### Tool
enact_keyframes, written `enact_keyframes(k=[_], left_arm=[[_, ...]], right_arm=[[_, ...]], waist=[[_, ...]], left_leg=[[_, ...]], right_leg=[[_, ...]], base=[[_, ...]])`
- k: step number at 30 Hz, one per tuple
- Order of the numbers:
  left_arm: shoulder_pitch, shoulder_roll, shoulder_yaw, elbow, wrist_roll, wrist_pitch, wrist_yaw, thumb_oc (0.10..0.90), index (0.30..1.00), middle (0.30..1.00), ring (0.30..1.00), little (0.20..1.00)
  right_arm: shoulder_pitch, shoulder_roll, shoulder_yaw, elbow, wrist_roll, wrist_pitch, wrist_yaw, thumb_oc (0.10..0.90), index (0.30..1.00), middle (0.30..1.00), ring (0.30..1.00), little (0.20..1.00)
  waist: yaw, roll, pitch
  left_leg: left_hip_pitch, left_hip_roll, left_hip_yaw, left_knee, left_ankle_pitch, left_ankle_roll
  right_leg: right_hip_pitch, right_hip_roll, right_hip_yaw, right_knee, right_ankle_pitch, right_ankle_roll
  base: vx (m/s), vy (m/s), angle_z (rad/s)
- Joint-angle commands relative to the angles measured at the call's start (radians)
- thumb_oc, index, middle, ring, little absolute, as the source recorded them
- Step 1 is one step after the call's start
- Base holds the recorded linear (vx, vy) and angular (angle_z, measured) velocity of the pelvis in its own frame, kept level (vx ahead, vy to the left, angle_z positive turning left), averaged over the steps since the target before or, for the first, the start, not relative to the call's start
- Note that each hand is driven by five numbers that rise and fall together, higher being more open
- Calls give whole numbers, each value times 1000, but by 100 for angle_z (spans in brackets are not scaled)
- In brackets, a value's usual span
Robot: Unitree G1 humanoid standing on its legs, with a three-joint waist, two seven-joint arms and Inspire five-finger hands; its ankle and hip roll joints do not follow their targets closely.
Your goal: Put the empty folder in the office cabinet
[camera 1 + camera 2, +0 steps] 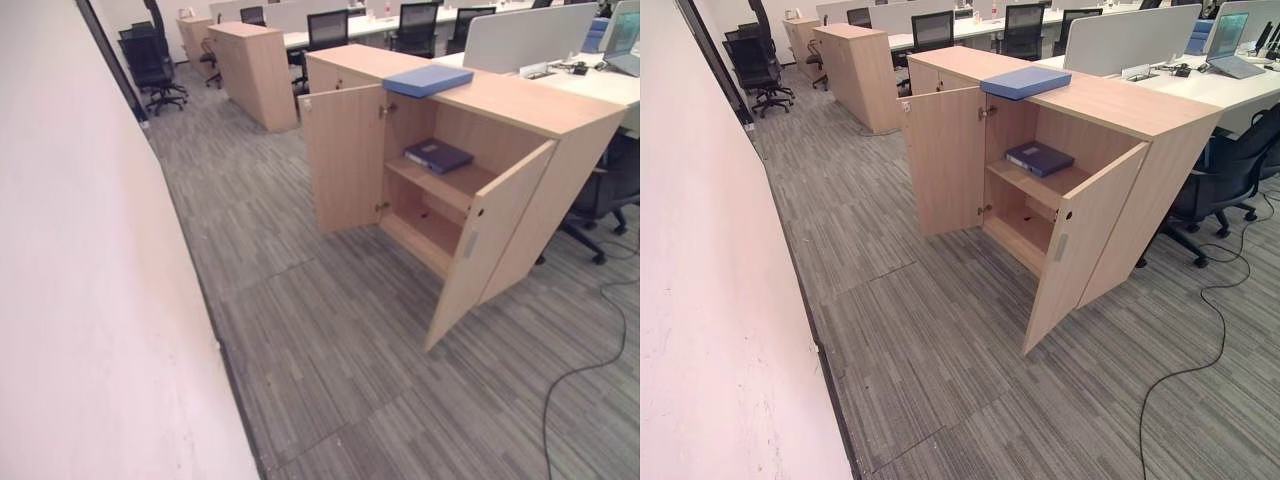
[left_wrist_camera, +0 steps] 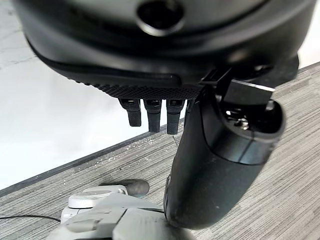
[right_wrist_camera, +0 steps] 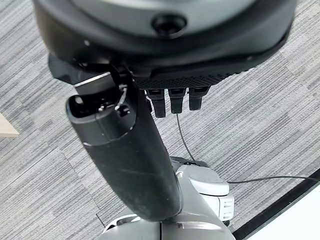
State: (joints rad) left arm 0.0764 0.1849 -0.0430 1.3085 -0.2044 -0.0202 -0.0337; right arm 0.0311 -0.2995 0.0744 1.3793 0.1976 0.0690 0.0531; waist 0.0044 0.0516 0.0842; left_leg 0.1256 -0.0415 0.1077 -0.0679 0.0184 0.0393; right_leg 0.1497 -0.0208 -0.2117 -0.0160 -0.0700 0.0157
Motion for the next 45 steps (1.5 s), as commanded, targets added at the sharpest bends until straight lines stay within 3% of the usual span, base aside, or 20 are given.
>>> enact_keyframes(k=[1,12,17,27,28,30,31,32,33,35,36,38,40,44,45], left_arm=[[0,31,6,80,-13,19,-32,800,900,900,900,900],[-28,33,-70,73,109,15,-2,800,900,900,900,900],[-29,26,-76,63,80,17,-41,800,900,900,900,900],[-50,27,-93,54,83,19,-17,800,900,900,900,900],[-65,28,-100,50,77,18,-10,800,900,900,900,900],[-73,25,-107,33,74,18,-6,800,900,900,900,900],[-73,17,-111,17,72,16,8,800,900,900,900,900],[-72,13,-112,8,64,13,16,800,900,900,900,900],[-71,9,-114,4,55,10,20,800,900,900,900,900],[-64,4,-112,4,45,5,24,800,900,900,900,900],[-57,2,-109,6,48,6,27,800,900,900,900,900],[-54,1,-108,7,47,3,33,800,900,900,900,900],[-53,-1,-112,5,45,2,35,800,900,900,900,900],[-39,-5,-100,8,46,2,34,800,900,900,900,900],[-16,-1,-83,19,46,1,39,800,900,900,900,900]], right_arm=[[-56,-25,42,47,-19,2,16,800,900,900,900,900],[-67,-17,62,56,-23,9,31,800,900,900,900,900],[-70,-16,74,52,-22,16,62,800,900,900,900,900],[-91,-12,125,27,-70,16,55,800,900,900,900,900],[-107,-18,129,25,-62,14,57,800,900,900,900,900],[-116,-29,129,27,-63,12,52,800,900,900,900,900],[-129,-50,126,41,-77,13,38,800,900,900,900,900],[-130,-63,120,44,-79,13,33,800,900,900,900,900],[-129,-72,119,46,-81,14,31,800,900,900,900,900],[-124,-76,119,43,-81,10,25,800,900,900,900,900],[-117,-73,119,42,-84,8,21,800,900,900,900,900],[-110,-75,115,40,-82,4,12,800,900,900,900,900],[-102,-73,109,42,-82,2,4,800,900,900,900,900],[-91,-65,104,50,-95,-1,2,800,900,900,900,900],[-76,-40,115,44,-111,-11,-9,800,900,900,900,900]], waist=[[11,-40,-2],[5,-42,-2],[4,-43,-2],[10,-49,24],[17,-61,51],[22,-65,81],[34,-57,110],[36,-51,122],[36,-47,128],[40,-44,132],[46,-42,121],[50,-31,119],[57,-23,120],[60,-11,108],[63,-7,83]], left_leg=[[25,31,41,-19,-85,-68],[30,34,43,-19,-87,-70],[33,39,42,-19,-87,-73],[39,63,16,-19,-60,-88],[-38,74,12,125,-94,-97],[-136,83,11,307,-111,-111],[-214,98,-5,482,-70,-115],[-250,102,-18,540,-24,-118],[-282,99,-24,538,7,-116],[-319,88,-25,465,15,-109],[-303,83,-30,306,42,-110],[-319,97,-40,140,138,-130],[-328,110,-40,5,177,-147],[-349,124,-42,-19,163,-156],[-330,127,-50,-19,193,-163]], right_leg=[[-8,-69,-21,-71,101,109],[-6,-67,-19,-71,98,106],[-3,-64,-22,-71,94,103],[10,-42,-29,-71,78,77],[0,-46,-36,-50,66,63],[-4,-48,-48,-25,46,45],[9,-41,-56,-5,23,21],[12,-38,-63,8,12,12],[10,-41,-66,18,1,9],[8,-53,-62,34,-15,12],[9,-56,-59,26,-22,20],[24,-42,-60,7,-22,22],[43,-31,-60,-8,-22,25],[82,-13,-47,-35,-29,42],[116,-7,-23,-68,-37,54]], base=[[16,-1,-4],[4,0,-2],[11,-20,0],[8,-95,4],[-117,-197,13],[-103,-187,36],[-31,-139,28],[2,-97,8],[12,-13,4],[107,41,6],[194,66,4],[205,64,8],[164,52,19],[252,84,-2],[581,221,-54]])
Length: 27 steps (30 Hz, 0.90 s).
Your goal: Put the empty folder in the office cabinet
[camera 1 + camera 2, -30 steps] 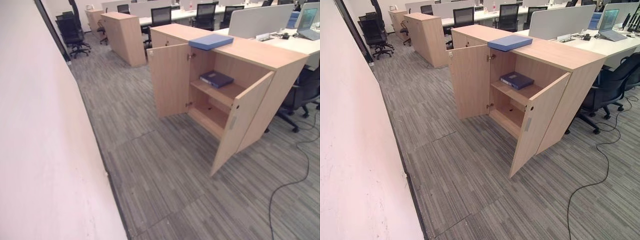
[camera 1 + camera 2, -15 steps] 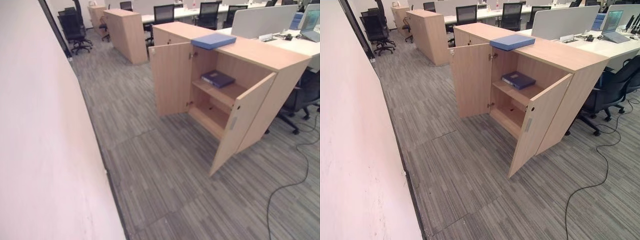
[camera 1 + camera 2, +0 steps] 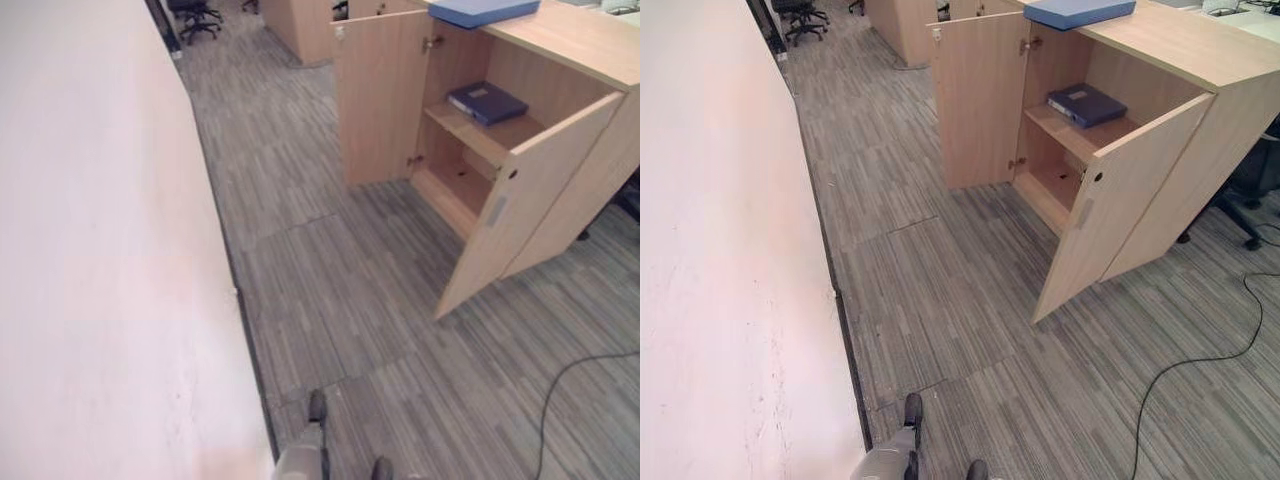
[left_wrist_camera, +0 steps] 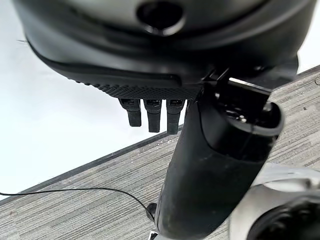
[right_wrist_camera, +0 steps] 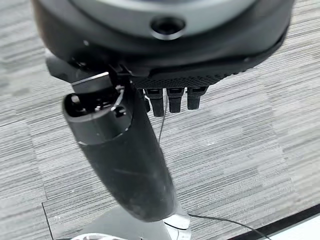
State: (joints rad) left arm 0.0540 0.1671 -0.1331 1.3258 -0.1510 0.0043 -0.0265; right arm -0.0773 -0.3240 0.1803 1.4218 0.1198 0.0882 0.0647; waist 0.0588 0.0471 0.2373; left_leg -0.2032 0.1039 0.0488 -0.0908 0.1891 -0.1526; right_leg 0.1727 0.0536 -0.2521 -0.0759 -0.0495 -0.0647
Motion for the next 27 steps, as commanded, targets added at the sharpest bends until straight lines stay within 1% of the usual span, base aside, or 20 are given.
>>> enact_keyframes(k=[1,2,3,5,8,10,11,12,13,14,16,17,19,21,22,23,24,25,26,27], left_arm=[[14,28,20,11,0,-25,35,800,900,900,900,900],[14,28,20,11,0,-25,35,800,900,900,900,900],[15,34,27,13,2,-26,36,800,900,900,900,900],[16,40,33,15,-3,-30,37,800,900,900,900,900],[18,53,36,7,-3,-34,44,800,900,900,900,900],[16,62,40,-5,-7,-34,44,800,900,900,900,900],[16,62,40,-5,-7,-34,44,800,900,900,900,900],[15,69,42,-13,-8,-34,45,800,900,900,900,900],[17,80,46,-26,-15,-33,47,800,900,900,900,900],[18,87,49,-29,-18,-32,48,800,900,900,900,900],[19,91,49,-31,-18,-31,49,800,900,900,900,900],[15,96,46,-35,-16,-32,54,800,900,900,900,900],[6,96,36,-39,-12,-34,53,800,900,900,900,900],[1,91,22,-40,-5,-34,52,800,900,900,900,900],[-2,90,17,-40,-2,-33,51,800,900,900,900,900],[-2,90,17,-40,-2,-33,51,800,900,900,900,900],[-13,87,8,-44,3,-34,50,800,900,900,900,900],[-12,87,8,-44,3,-34,50,800,900,900,900,900],[-20,89,-21,-36,13,-31,58,800,900,900,900,900],[-26,84,-13,-45,15,-28,61,800,900,900,900,900]], right_arm=[[55,-2,15,-10,-28,-31,-5,800,900,900,900,900],[55,-2,15,-10,-28,-31,-5,800,900,900,900,900],[61,7,26,-13,-34,-28,3,800,900,900,900,900],[62,10,30,-17,-43,-27,9,800,900,900,900,900],[51,1,30,-41,-46,-28,14,800,900,900,900,900],[35,-7,26,-62,-35,-29,16,800,900,900,900,900],[35,-7,26,-62,-35,-29,16,800,900,900,900,900],[27,-14,25,-72,-31,-31,15,800,900,900,900,900],[18,-23,22,-87,-13,-32,18,800,900,900,900,900],[22,-20,21,-95,-3,-35,19,800,900,900,900,900],[20,-18,22,-104,5,-39,15,800,900,900,900,900],[12,-14,34,-120,14,-45,12,800,900,900,900,900],[1,-14,46,-140,21,-52,8,800,900,900,900,900],[-22,-22,60,-159,19,-56,-3,800,900,900,900,900],[-35,-25,67,-168,17,-59,-9,800,900,900,900,900],[-35,-25,67,-168,17,-59,-9,800,900,900,900,900],[-61,-33,82,-182,10,-61,-20,800,900,900,900,900],[-60,-33,82,-182,10,-61,-20,800,900,900,900,900],[-195,3,116,-160,38,-45,-57,800,900,900,900,900],[-164,6,113,-195,24,-44,-53,800,900,900,900,900]], waist=[[12,-14,-79],[13,-15,-79],[22,-33,-81],[34,-48,-86],[47,-56,-98],[51,-51,-100],[51,-51,-100],[52,-46,-96],[51,-36,-83],[49,-37,-73],[46,-35,-67],[39,-25,-56],[20,-7,-34],[5,5,-6],[-2,8,8],[-2,8,8],[-13,-3,23],[-14,1,25],[0,1,25],[-5,-21,25]], left_leg=[[15,-18,33,4,27,37],[16,-18,34,4,27,38],[-7,-29,49,60,1,56],[-42,-48,71,144,-51,84],[-39,-86,99,172,-108,125],[-23,-115,108,157,-136,153],[-23,-115,109,158,-136,153],[-7,-134,112,150,-149,169],[38,-164,125,130,-169,200],[78,-179,127,115,-194,204],[105,-188,129,99,-201,212],[145,-188,121,68,-206,214],[172,-179,101,56,-205,212],[202,-177,87,50,-211,210],[218,-174,83,49,-216,207],[218,-174,83,49,-216,207],[231,-183,77,52,-217,207],[246,-180,70,48,-228,202],[262,-185,55,50,-238,196],[263,-206,40,66,-244,198]], right_leg=[[102,-106,39,-11,-66,145],[102,-107,40,-11,-66,145],[102,-147,51,-5,-72,163],[89,-200,53,12,-62,188],[43,-275,60,93,-29,222],[-24,-314,72,200,35,234],[-25,-313,72,200,35,234],[-61,-337,73,269,85,237],[-123,-388,55,409,167,219],[-142,-420,35,470,185,217],[-162,-441,9,516,205,213],[-214,-423,-15,539,182,198],[-280,-360,-11,532,112,181],[-331,-305,-10,470,95,183],[-345,-277,-14,419,99,184],[-345,-277,-14,419,99,184],[-385,-231,-23,292,149,189],[-376,-227,-19,300,134,198],[-378,-206,-37,234,152,204],[-396,-189,-31,145,198,210]], base=[[486,196,-61],[413,240,-70],[268,193,-50],[298,256,-48],[250,282,-37],[144,241,-41],[93,210,-26],[129,333,-8],[209,432,0],[167,324,3],[116,169,3],[143,160,9],[101,44,22],[81,-24,37],[62,-35,35],[79,-72,36],[95,-51,31],[182,-82,11],[229,-98,9],[182,-98,0]])
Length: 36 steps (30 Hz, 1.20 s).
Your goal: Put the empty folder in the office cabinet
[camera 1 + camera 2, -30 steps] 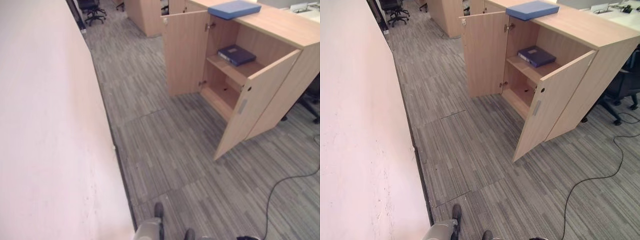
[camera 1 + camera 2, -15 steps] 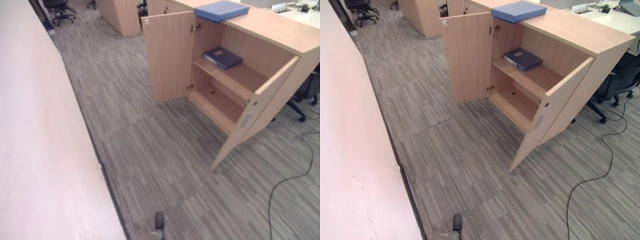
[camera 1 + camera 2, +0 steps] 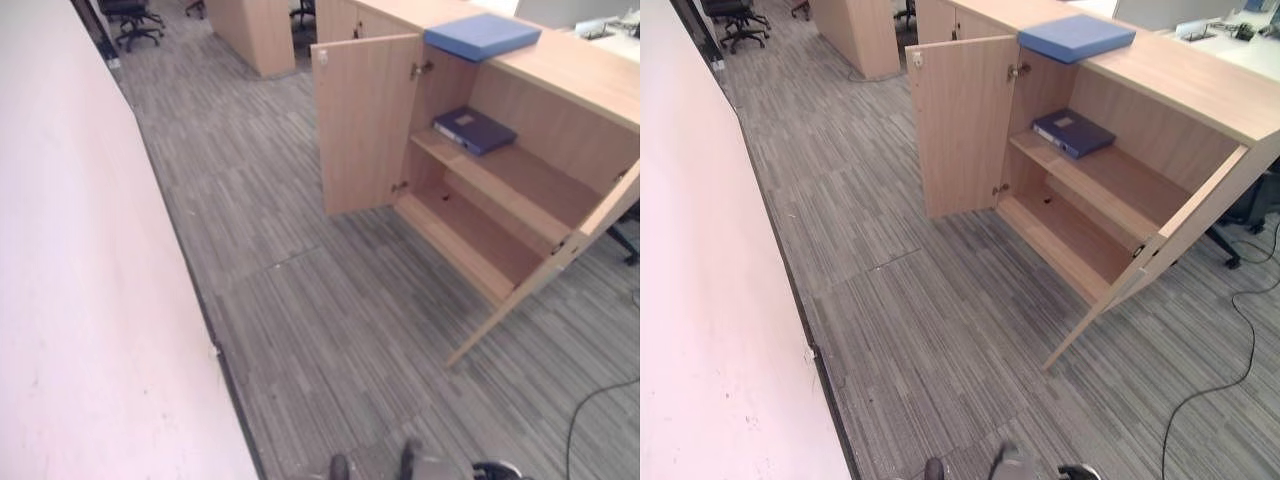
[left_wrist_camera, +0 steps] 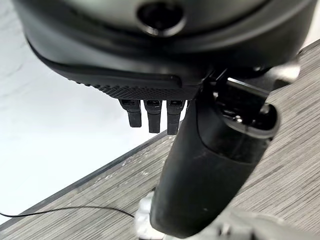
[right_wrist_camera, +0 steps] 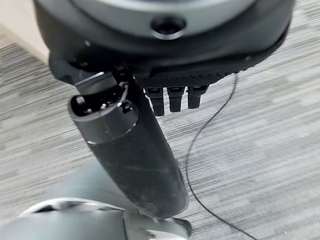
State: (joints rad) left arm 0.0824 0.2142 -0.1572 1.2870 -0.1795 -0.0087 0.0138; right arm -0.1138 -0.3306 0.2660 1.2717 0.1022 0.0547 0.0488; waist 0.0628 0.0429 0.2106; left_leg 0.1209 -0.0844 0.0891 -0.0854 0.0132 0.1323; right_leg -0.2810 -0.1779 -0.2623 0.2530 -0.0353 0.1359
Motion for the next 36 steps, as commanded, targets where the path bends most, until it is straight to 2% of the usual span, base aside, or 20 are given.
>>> enact_keyframes(k=[1,4,7,9,12,14,15,17,18,19,22,23,26,27,29,30,31,32,33,36], left_arm=[[-55,37,11,-6,43,-15,21,800,900,900,900,900],[-47,39,32,1,49,-17,26,800,900,900,900,900],[-31,33,45,18,55,-13,33,800,900,900,900,900],[-26,33,48,25,57,-11,34,800,900,900,900,900],[-54,32,32,35,54,-9,42,800,900,900,900,900],[-63,32,25,29,51,-9,45,800,900,900,900,900],[-82,29,4,12,48,-11,47,800,900,900,900,900],[-92,26,-8,-2,50,-11,50,800,900,900,900,900],[-112,22,-30,-24,51,-13,52,800,900,900,900,900],[-124,19,-43,-34,52,-13,55,800,900,900,900,900],[-132,14,-59,-49,58,-11,61,800,900,900,900,900],[-130,13,-67,-50,62,-13,69,800,900,900,900,900],[-123,10,-66,-53,56,-13,71,800,900,900,900,900],[-114,6,-75,-63,49,-18,77,800,900,900,900,900],[-112,4,-100,-95,57,-20,80,800,900,900,900,900],[-111,5,-101,-105,52,-21,79,800,900,900,900,900],[-111,5,-101,-106,52,-20,79,800,900,900,900,900],[-106,6,-97,-112,38,-23,78,800,900,900,900,900],[-99,-1,-80,-106,14,-20,81,800,900,900,900,900],[-81,-14,-53,-74,7,-16,74,800,900,900,900,900]], right_arm=[[-127,13,27,-45,42,-10,-37,800,900,900,900,900],[-83,13,26,-72,30,-8,-35,800,900,900,900,900],[-55,17,28,-52,18,-3,-31,800,900,900,900,900],[-42,23,22,-33,26,2,-25,800,900,900,900,900],[-47,36,10,-13,71,-1,-21,800,900,900,900,900],[-52,37,10,-11,79,-1,-22,800,900,900,900,900],[-58,44,13,0,89,0,-25,800,900,900,900,900],[-64,45,17,5,92,2,-29,800,900,900,900,900],[-82,52,28,15,101,5,-32,800,900,900,900,900],[-91,56,38,17,98,7,-32,800,900,900,900,900],[-120,64,65,19,83,12,-36,800,900,900,900,900],[-157,80,111,-3,74,11,-31,800,900,900,900,900],[-176,96,140,-28,75,8,-26,800,900,900,900,900],[-204,113,163,-52,91,6,-25,800,900,900,900,900],[-224,124,169,-55,110,5,-30,800,900,900,900,900],[-230,126,168,-50,115,6,-31,800,900,900,900,900],[-230,126,168,-50,115,6,-31,800,900,900,900,900],[-233,128,163,-38,117,6,-32,800,900,900,900,900],[-217,135,163,-23,108,11,-24,800,900,900,900,900],[-194,145,169,-9,90,16,-1,800,900,900,900,900]], waist=[[-10,-17,52],[-18,-39,42],[-19,-39,7],[-20,-36,-9],[-25,-28,-17],[-25,-30,-17],[-25,-35,-15],[-23,-29,-10],[-15,-36,6],[-8,-42,15],[6,-43,28],[31,-49,26],[47,-55,21],[63,-50,21],[72,-36,24],[74,-29,23],[75,-31,25],[82,-19,21],[91,-8,14],[97,11,-8]], left_leg=[[-61,-17,-1,61,-69,-87],[-30,-27,-33,73,-110,-90],[1,-8,-53,66,-129,-96],[19,10,-67,49,-130,-104],[28,57,-93,47,-144,-130],[22,66,-95,67,-158,-137],[-4,84,-85,142,-181,-155],[-14,102,-74,208,-197,-172],[-84,122,-33,381,-170,-195],[-121,144,-6,460,-138,-196],[-170,166,31,526,-115,-185],[-232,140,20,511,-133,-172],[-263,128,14,441,-133,-173],[-298,147,5,330,-42,-194],[-306,183,4,188,74,-221],[-313,196,3,139,103,-226],[-305,194,5,131,105,-227],[-326,209,-2,57,140,-226],[-344,225,-26,-2,156,-246],[-355,247,-38,-2,153,-265]], right_leg=[[59,42,-21,-185,184,9],[83,59,-5,-264,204,11],[102,62,-20,-240,199,-4],[105,67,-31,-220,182,-11],[88,74,-53,-148,117,-34],[90,72,-59,-135,101,-41],[105,72,-70,-125,71,-53],[130,86,-69,-122,46,-54],[182,92,-84,-143,26,-73],[211,94,-95,-155,15,-85],[256,100,-106,-175,-2,-99],[286,94,-100,-198,-12,-98],[305,83,-95,-207,-22,-91],[331,76,-90,-212,-34,-89],[357,72,-84,-205,-50,-87],[363,74,-83,-205,-53,-87],[366,72,-81,-203,-56,-86],[373,75,-84,-205,-56,-87],[405,82,-69,-214,-65,-82],[456,96,-45,-248,-73,-71]], base=[[196,-111,24],[252,-110,83],[346,-160,30],[339,-170,12],[376,-233,52],[208,-166,34],[152,-135,24],[236,-203,32],[249,-268,29],[133,-196,23],[114,-108,18],[97,-36,6],[154,3,6],[170,67,-12],[209,100,-15],[132,64,-4],[132,96,1],[247,138,-2],[240,141,-11],[412,178,-39]])
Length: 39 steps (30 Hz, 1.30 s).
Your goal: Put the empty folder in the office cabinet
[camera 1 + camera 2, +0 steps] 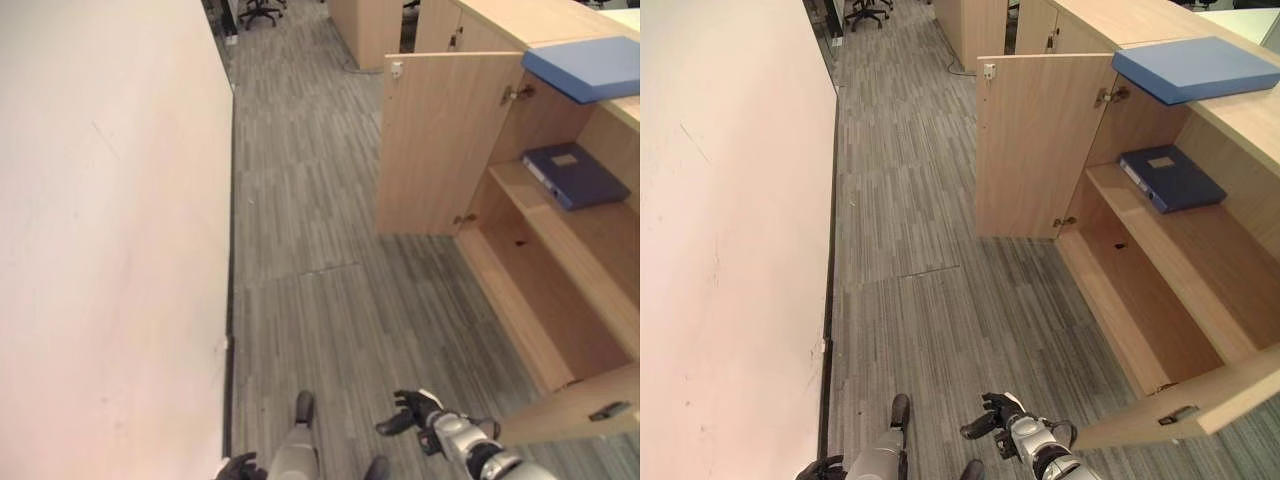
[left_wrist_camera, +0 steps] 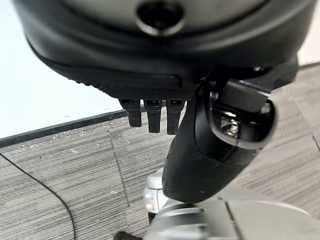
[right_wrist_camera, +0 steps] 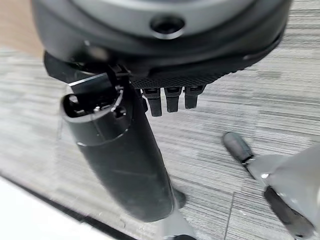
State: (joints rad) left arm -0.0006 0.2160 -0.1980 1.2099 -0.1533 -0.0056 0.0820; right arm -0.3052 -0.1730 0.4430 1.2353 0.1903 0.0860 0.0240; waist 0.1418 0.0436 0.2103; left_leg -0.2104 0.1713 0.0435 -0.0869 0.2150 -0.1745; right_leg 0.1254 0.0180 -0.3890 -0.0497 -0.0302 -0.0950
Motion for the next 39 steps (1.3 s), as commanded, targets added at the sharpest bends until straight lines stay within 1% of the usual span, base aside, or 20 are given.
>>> enact_keyframes(k=[1,3,4,5,6,7,8,11,13,14,16,17,19,20,22,23,27,30,35,39], left_arm=[[12,-17,-9,16,-8,-20,8,800,900,900,900,900],[28,-12,-16,28,31,-20,-2,800,900,900,900,900],[31,-2,-24,27,46,-24,-6,800,900,900,900,900],[31,1,-25,25,45,-24,-5,800,900,900,900,900],[32,8,-19,25,43,-23,-2,800,900,900,900,900],[32,8,-19,25,43,-23,-2,800,900,900,900,900],[29,12,-15,27,52,-18,3,800,900,900,900,900],[33,22,-7,20,55,-12,5,800,900,900,900,900],[38,27,-4,19,60,-10,5,800,900,900,900,900],[43,38,5,20,67,-4,6,800,900,900,900,900],[44,45,14,18,64,-3,12,800,900,900,900,900],[39,55,33,3,38,-5,16,800,900,900,900,900],[35,57,40,2,24,-5,19,800,900,900,900,900],[26,59,57,15,2,-2,25,800,900,900,900,900],[22,57,64,24,-3,-1,26,800,900,900,900,900],[23,59,86,47,11,2,28,800,900,900,900,900],[32,61,111,69,34,5,22,800,900,900,900,900],[54,52,127,99,52,12,22,800,900,900,900,900],[53,34,137,92,12,10,29,800,900,900,900,900],[-7,24,98,60,-7,1,48,800,900,900,900,900]], right_arm=[[10,-5,-2,26,-11,-13,41,800,900,900,900,900],[32,4,8,31,-21,-12,69,800,900,900,900,900],[44,8,-3,31,-13,-10,75,800,900,900,900,900],[46,10,-9,30,-6,-10,75,800,900,900,900,900],[52,15,-33,31,13,-8,79,800,900,900,900,900],[52,15,-33,31,13,-8,79,800,900,900,900,900],[49,18,-51,37,11,-8,78,800,900,900,900,900],[46,12,-59,11,5,-11,72,800,900,900,900,900],[52,10,-61,0,7,-15,69,800,900,900,900,900],[65,4,-65,-28,18,-21,62,800,900,900,900,900],[72,-1,-74,-43,41,-26,56,800,900,900,900,900],[71,-15,-89,-62,68,-33,47,800,900,900,900,900],[64,-22,-99,-63,79,-35,39,800,900,900,900,900],[46,-40,-125,-60,101,-39,20,800,900,900,900,900],[39,-45,-136,-50,110,-40,16,800,900,900,900,900],[46,-56,-177,-26,135,-38,8,800,900,900,900,900],[84,-59,-214,4,142,-36,5,800,900,900,900,900],[124,-63,-256,49,144,-38,-9,800,900,900,900,900],[173,-78,-296,82,139,-37,-26,800,900,900,900,900],[174,-95,-328,105,144,-31,-53,800,900,900,900,900]], waist=[[28,19,-21],[45,26,-52],[52,19,-54],[55,17,-52],[59,7,-56],[60,6,-57],[67,6,-67],[66,15,-62],[63,18,-60],[54,17,-60],[38,10,-54],[26,9,-40],[21,9,-31],[4,3,-6],[-3,-3,4],[-9,-46,5],[-2,-78,-15],[-1,-86,-55],[-45,-51,-57],[-89,-27,-31]], left_leg=[[-12,-5,3,0,-33,30],[15,-20,-6,0,-13,28],[25,-42,6,11,-15,43],[14,-56,7,48,-31,51],[-14,-98,16,140,-103,94],[-15,-99,16,142,-104,94],[-5,-131,34,168,-156,133],[64,-186,72,154,-213,187],[96,-196,89,133,-219,199],[147,-205,118,93,-229,209],[179,-207,134,53,-226,209],[203,-198,151,19,-227,208],[210,-190,163,14,-228,204],[242,-182,194,3,-240,193],[264,-177,212,1,-249,186],[302,-189,246,0,-274,172],[334,-190,271,0,-300,158],[376,-180,295,2,-336,145],[410,-126,276,23,-352,137],[424,-102,256,3,-361,136]], right_leg=[[72,-95,94,32,-81,166],[102,-122,123,-3,-71,184],[115,-167,129,-6,-67,208],[115,-188,132,-1,-65,216],[101,-251,134,33,-53,240],[100,-252,135,33,-53,240],[64,-309,134,110,-27,253],[-39,-408,135,335,105,245],[-60,-438,101,385,125,234],[-89,-473,24,451,157,230],[-110,-462,1,467,146,227],[-169,-408,-46,465,95,224],[-198,-381,-71,446,86,228],[-260,-314,-126,350,81,242],[-278,-277,-154,274,105,250],[-301,-218,-241,59,187,287],[-296,-227,-310,-38,211,306],[-245,-247,-377,-33,208,284],[-262,-274,-387,96,164,258],[-337,-340,-379,277,118,253]], base=[[521,285,-50],[549,407,-67],[433,432,-67],[450,560,-56],[235,351,-22],[301,475,-6],[233,384,5],[247,447,-26],[167,279,-42],[110,178,-28],[134,173,-31],[108,98,-23],[49,1,-48],[92,-56,-81],[180,-111,-73],[215,-138,-51],[244,-139,-31],[350,-127,-15],[292,-98,14],[144,-22,31]])
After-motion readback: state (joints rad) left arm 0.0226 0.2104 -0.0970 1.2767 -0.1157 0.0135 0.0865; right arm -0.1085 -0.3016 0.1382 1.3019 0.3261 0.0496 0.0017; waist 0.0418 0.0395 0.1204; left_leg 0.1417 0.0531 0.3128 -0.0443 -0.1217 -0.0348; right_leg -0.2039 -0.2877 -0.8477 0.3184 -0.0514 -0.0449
